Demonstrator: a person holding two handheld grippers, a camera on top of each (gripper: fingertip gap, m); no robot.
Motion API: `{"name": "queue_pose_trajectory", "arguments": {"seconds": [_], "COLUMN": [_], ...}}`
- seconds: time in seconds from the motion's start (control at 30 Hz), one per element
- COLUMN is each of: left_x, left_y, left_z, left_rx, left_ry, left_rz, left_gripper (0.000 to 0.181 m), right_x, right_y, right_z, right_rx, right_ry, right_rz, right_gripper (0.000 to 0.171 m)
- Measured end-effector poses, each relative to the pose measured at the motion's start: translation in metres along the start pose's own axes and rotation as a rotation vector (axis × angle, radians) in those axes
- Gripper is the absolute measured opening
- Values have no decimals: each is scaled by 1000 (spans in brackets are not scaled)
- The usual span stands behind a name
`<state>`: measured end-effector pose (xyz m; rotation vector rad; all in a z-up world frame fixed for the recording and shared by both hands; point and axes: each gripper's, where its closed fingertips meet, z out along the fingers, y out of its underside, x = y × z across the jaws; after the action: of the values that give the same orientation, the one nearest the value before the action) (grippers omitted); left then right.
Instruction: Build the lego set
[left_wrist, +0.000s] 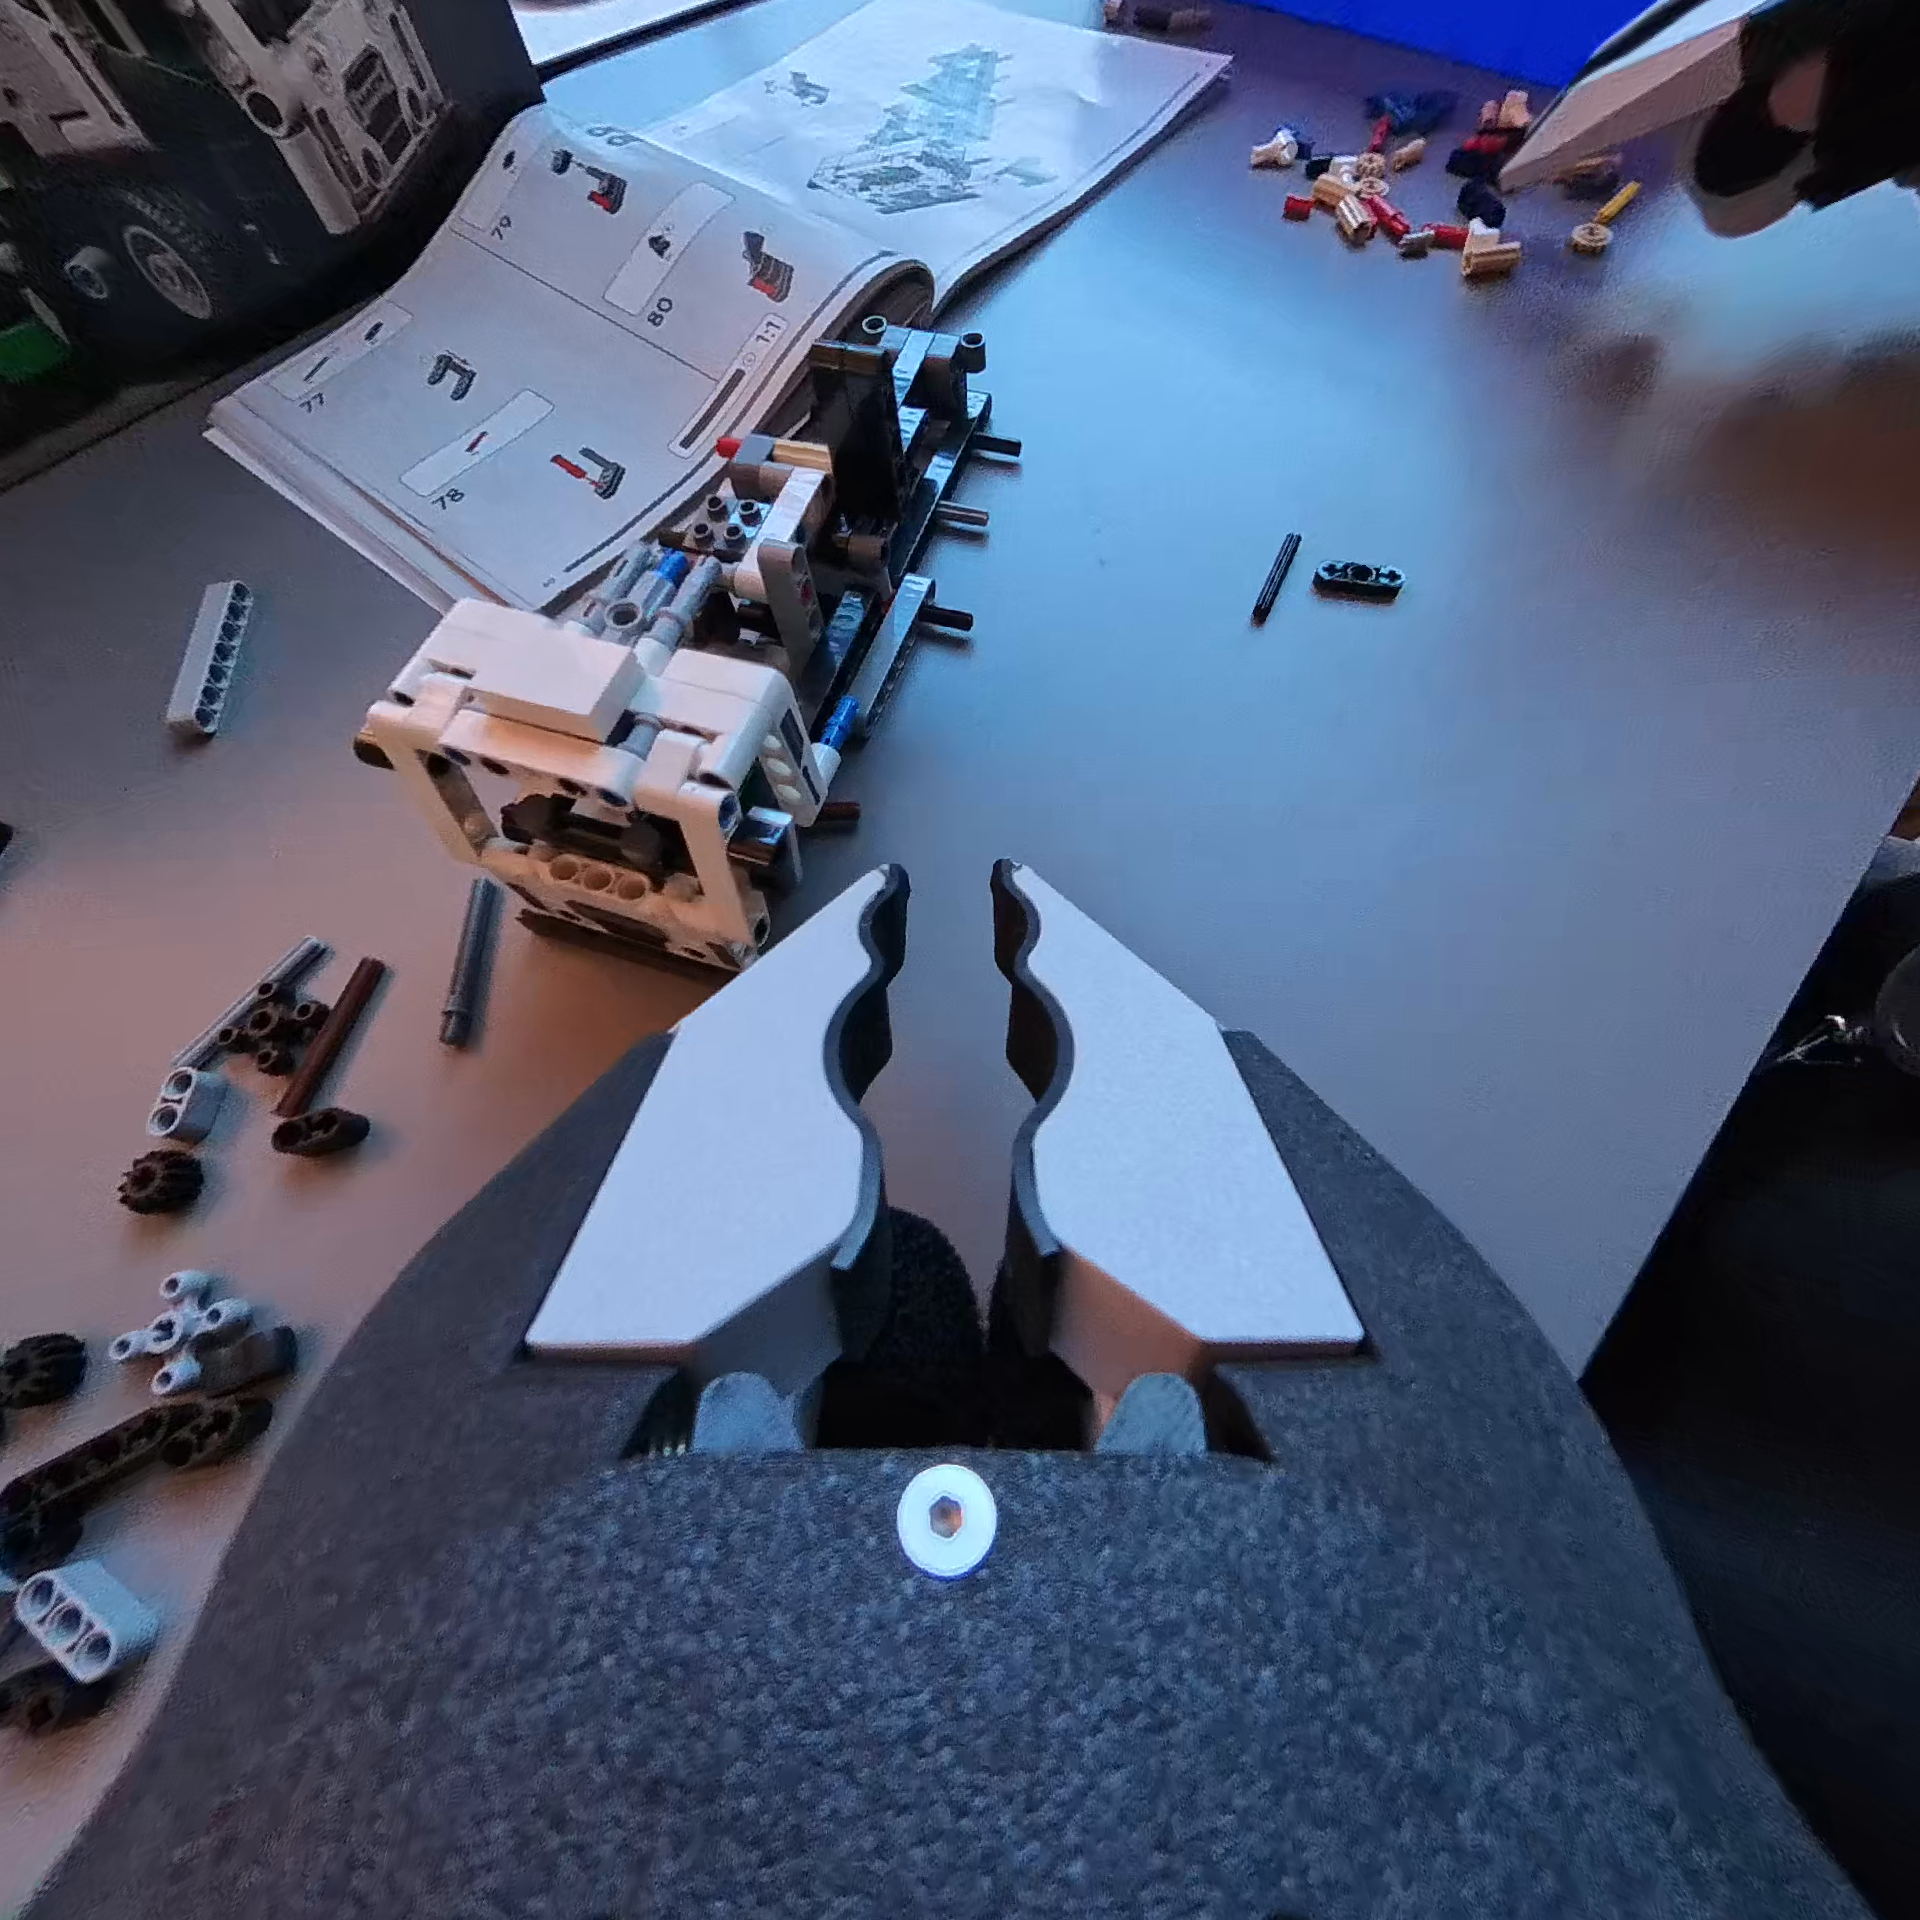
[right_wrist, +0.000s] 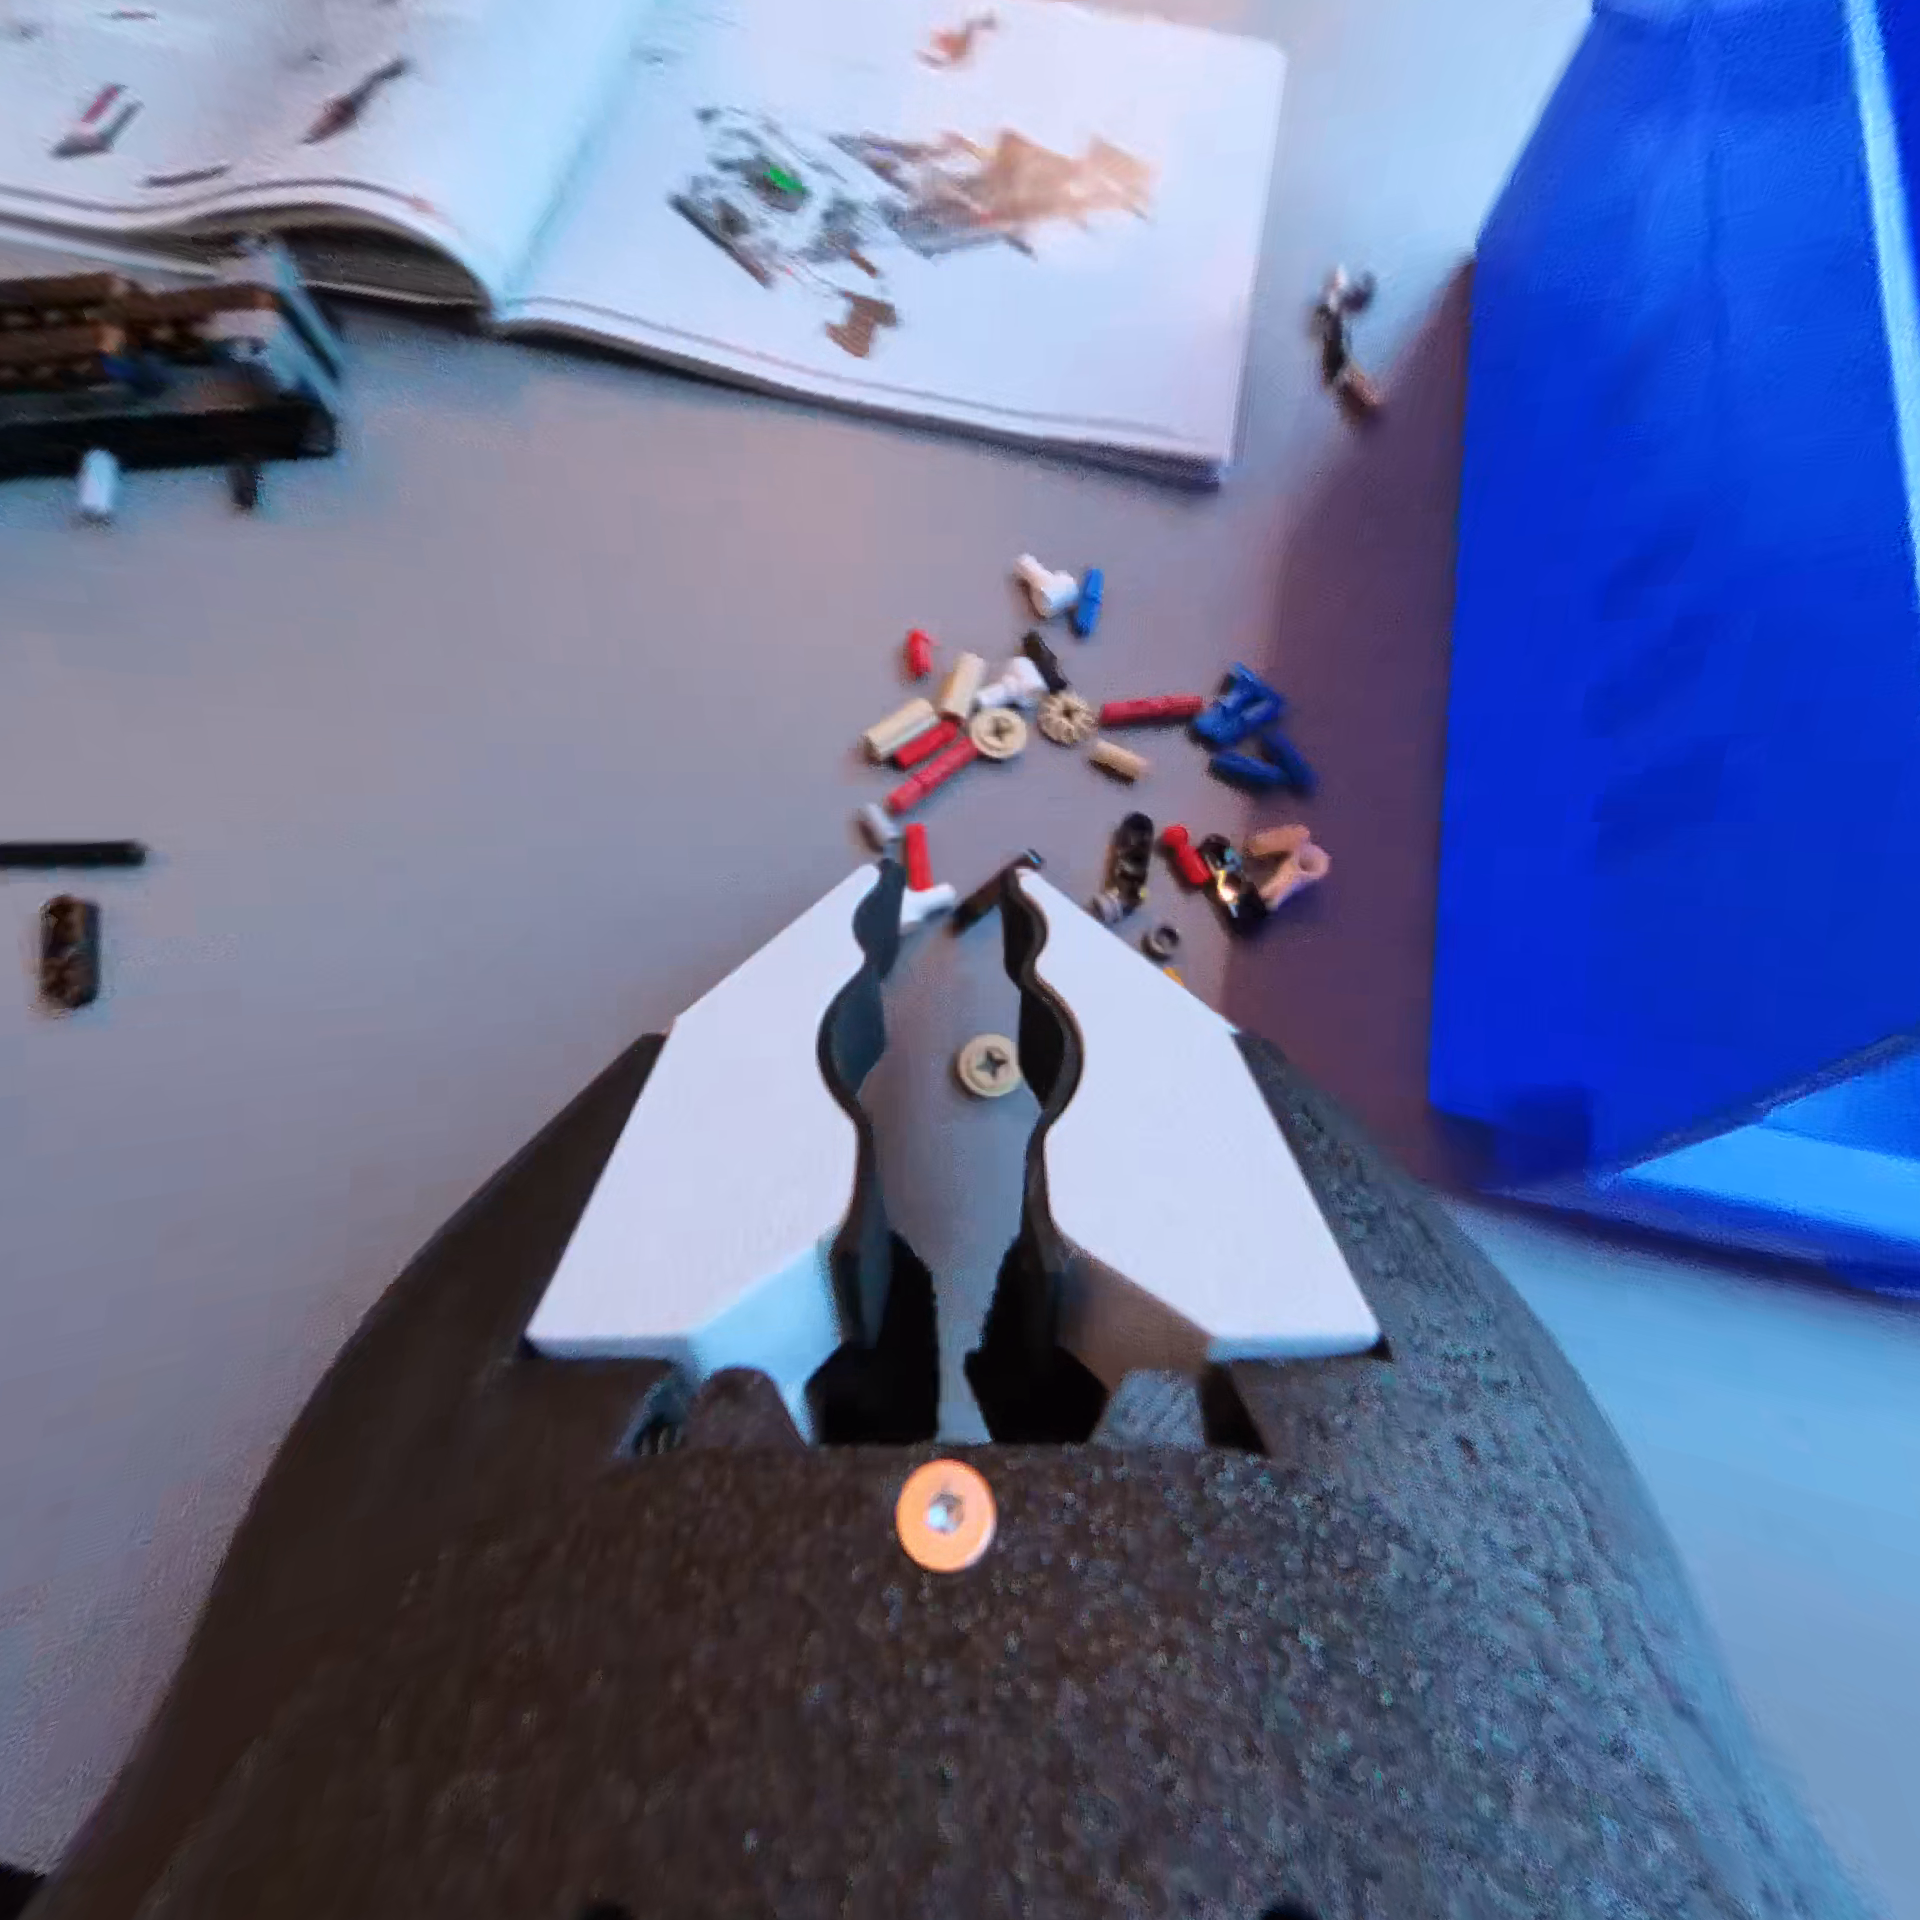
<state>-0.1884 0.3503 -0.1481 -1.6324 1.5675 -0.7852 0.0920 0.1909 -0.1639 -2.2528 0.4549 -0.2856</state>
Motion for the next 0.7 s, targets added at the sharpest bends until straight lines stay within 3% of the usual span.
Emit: {"name": "queue_pose_trajectory", "arguments": {"seconds": [0.23, 0.3, 0.47, 0.6, 0.7], "left_x": [0, 0, -3, -3, -4], "left_y": [-1, -1, 0, -1, -2], "left_z": [2, 2, 3, 5, 5], "left_rx": [-18, -18, -18, -18, -19], "left_ry": [-11, -8, -12, -4, -14], "left_rz": [37, 32, 23, 9, 13], "left_gripper": [16, 16, 16, 16, 16], "right_x": [8, 10, 8, -56, -127], "right_y": [12, 13, -1, -29, -29], "right_z": [17, 17, 7, -5, -15], "right_rx": [-50, -51, 5, 113, 151], "right_ry": [39, 71, 83, -193, -515], "right_rz": [107, 84, 32, -112, -221], "right_gripper": [13, 3, 3, 3, 3]}}
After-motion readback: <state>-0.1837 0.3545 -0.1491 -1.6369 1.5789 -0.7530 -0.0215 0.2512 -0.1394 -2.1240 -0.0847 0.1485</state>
